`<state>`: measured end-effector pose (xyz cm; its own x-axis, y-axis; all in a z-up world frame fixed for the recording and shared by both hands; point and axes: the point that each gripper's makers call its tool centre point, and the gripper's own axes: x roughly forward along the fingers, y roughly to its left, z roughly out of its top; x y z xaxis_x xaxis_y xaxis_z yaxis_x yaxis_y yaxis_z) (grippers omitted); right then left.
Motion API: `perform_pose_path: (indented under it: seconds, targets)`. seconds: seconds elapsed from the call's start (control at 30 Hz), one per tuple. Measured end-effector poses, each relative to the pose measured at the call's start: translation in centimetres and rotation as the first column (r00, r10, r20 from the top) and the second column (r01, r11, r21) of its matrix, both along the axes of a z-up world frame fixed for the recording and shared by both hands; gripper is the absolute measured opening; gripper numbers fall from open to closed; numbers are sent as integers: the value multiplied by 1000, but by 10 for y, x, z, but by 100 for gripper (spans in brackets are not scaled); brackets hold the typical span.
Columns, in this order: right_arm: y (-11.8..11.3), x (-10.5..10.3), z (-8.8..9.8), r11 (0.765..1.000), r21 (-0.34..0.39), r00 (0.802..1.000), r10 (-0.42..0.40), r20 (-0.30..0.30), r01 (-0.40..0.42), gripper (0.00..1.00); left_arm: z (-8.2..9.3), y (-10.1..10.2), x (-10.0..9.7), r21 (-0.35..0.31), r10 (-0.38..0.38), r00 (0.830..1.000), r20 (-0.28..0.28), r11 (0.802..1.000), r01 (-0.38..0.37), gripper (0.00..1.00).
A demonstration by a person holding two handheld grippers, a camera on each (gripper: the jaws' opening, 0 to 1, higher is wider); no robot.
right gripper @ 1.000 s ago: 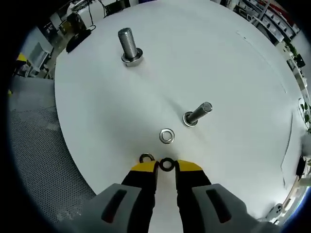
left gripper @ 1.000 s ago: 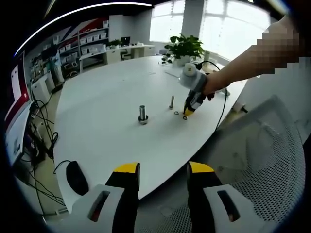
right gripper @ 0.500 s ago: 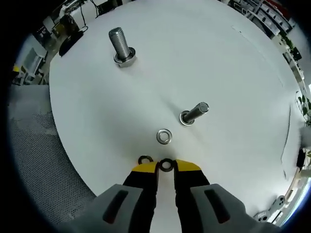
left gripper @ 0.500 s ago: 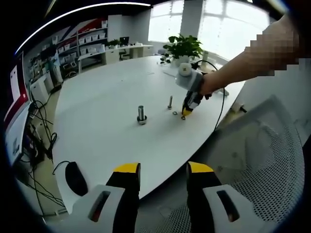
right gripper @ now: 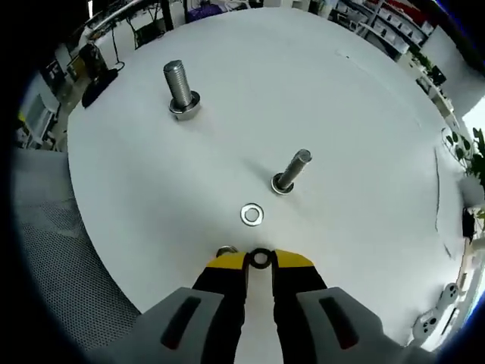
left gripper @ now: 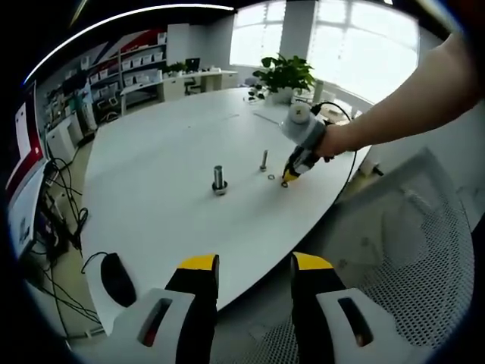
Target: Place the washer onto the threaded stud by aligning its center hole with the stud, sliding it down to the base, and recovering from edge contact or off-axis alignment until the washer reaches the visible bottom stop.
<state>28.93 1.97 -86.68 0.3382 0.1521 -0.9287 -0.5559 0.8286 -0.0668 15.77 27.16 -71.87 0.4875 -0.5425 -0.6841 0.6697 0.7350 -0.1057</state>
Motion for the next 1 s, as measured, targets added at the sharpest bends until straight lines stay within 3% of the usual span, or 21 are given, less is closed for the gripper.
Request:
perform_pose_path:
  seconds: [0.3,0.47,0.57,0.6,0.63,0.77,0.8,1.0]
  targets:
    - [2,2,-1,991,-87,994,103,43,-99,14,0,1,1,1,7,1000,3,1000,-7,36]
    - [4,1,1,990,-89,994,109,19,-107,14,1,1,2,-1,9,1000,6,1000,-9,36]
    - [6,4,5,990,-86,993,115,35,-112,14,1,1,2,-1,11,1000,8,1000,-11,36]
    - [7,4,6,989,-84,992,123,38,-120,4,1,2,2,1,12,1000,8,1000,-12,36]
    - [9,6,12,987,-87,988,142,58,-136,3,1,2,2,1,13,1000,8,1000,-13,36]
    - [9,2,9,982,-106,987,161,17,-158,3,1,2,2,3,15,1000,9,1000,-15,36]
    - [9,4,11,980,-106,984,173,33,-169,3,1,2,2,4,12,1000,8,1000,-12,36]
    - [5,11,23,996,-20,994,84,70,-83,4,1,2,2,6,15,1000,7,1000,-15,36]
